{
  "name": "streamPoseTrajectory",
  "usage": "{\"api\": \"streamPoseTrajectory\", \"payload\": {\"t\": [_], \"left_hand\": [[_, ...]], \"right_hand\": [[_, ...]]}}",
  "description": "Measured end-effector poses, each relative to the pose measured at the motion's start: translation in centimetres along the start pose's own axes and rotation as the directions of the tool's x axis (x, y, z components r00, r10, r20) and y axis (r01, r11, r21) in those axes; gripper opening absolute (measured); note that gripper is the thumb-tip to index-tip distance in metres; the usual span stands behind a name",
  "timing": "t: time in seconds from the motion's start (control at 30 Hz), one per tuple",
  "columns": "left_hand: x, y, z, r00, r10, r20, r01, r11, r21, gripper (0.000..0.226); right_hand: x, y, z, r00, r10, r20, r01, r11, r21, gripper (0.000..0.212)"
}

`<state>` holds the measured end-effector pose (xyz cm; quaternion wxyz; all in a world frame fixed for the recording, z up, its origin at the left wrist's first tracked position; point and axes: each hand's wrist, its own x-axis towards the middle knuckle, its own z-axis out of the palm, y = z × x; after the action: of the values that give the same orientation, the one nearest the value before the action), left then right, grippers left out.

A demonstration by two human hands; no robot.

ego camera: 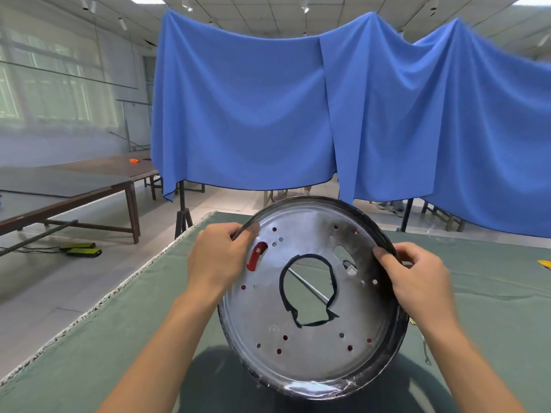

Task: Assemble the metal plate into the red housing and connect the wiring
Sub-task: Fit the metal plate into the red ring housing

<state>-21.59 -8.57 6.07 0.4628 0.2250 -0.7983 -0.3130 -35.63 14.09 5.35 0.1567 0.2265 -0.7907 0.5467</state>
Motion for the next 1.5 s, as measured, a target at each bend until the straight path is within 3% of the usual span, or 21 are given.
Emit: {"api": "streamPoseTrajectory", "payload": {"t": [0.13,0.37,0.7,0.97,1.5], "left_hand": [[0.1,-0.1,1.1,1.0,-0.007,-0.029,0.006,1.0,-0.026,0.06],[0.4,-0.5,0.8,0.999,-0.012,0.052,0.019,0.99,-0.138,0.061],[0.1,-0.1,0.1,0.993,0.029,0.115,0.01,0.946,-0.325,0.042],[-0.8,-0.4,-0.1,1.0,0.022,0.011,-0.019,0.968,-0.25,0.029],[-1.4,-0.2,0.0,0.998,0.004,-0.07,-0.028,0.938,-0.346,0.02]], "right_hand": [[0.3,0.5,0.0,0.997,0.008,-0.072,-0.013,0.998,-0.066,0.036],[0.3,0.3,0.5,0.999,0.032,-0.044,-0.036,0.996,-0.084,0.025],[0.0,0.4,0.9,0.992,0.036,-0.122,-0.054,0.988,-0.146,0.049],[-0.2,0.0,0.5,0.986,0.05,-0.157,-0.076,0.983,-0.165,0.056],[-0.2,-0.8,-0.2,0.98,-0.022,-0.196,-0.036,0.958,-0.285,0.066]]}}
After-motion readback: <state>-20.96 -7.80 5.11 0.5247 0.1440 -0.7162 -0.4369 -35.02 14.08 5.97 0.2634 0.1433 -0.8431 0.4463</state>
